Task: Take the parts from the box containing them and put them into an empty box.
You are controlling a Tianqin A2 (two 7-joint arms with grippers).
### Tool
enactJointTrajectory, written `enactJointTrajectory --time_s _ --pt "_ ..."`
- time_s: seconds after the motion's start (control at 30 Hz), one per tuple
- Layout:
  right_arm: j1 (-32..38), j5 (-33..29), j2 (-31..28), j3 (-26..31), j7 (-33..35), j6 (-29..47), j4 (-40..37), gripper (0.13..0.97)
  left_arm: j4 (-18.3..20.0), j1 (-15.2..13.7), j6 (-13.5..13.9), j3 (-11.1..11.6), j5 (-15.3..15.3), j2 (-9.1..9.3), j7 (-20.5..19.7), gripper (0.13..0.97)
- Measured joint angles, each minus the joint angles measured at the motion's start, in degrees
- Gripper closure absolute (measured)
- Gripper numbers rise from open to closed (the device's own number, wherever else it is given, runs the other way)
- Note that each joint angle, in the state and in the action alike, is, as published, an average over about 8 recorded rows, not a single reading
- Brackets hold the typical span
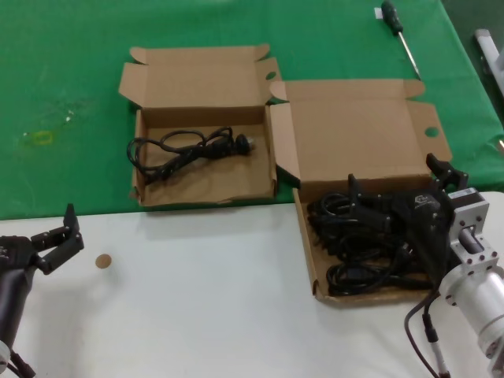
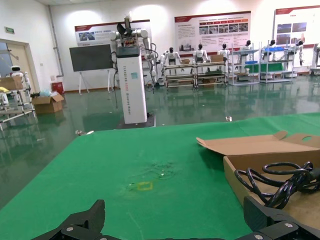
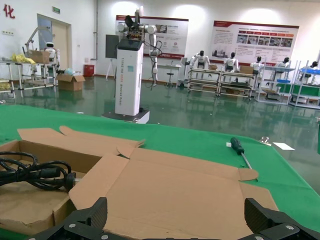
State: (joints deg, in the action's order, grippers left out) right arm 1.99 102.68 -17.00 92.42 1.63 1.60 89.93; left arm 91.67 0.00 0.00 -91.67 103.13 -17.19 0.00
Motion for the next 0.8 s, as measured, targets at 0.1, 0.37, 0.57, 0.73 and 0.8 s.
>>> enactJointTrajectory --time_s 0.1,0.37,0.57,0.73,0.8 --pt "0.0 0.0 0.0 0.0 0.0 0.0 0.0 0.129 0.0 0.0 0.0 0.0 0.0 0.00 0.0 0.132" --pt "0.0 0.0 0.0 0.0 0.0 0.0 0.0 0.129 0.0 0.0 0.0 0.0 0.0 0.00 0.0 0.132" --pt "0.0 0.0 0.0 0.0 0.0 0.0 0.0 0.129 0.0 0.0 0.0 0.0 0.0 0.00 0.0 0.132" --pt "0.0 0.0 0.0 0.0 0.0 0.0 0.0 0.129 0.0 0.0 0.0 0.0 0.0 0.00 0.0 0.132" --pt "0.0 0.0 0.0 0.0 0.0 0.0 0.0 0.129 0.0 0.0 0.0 0.0 0.0 0.00 0.0 0.132"
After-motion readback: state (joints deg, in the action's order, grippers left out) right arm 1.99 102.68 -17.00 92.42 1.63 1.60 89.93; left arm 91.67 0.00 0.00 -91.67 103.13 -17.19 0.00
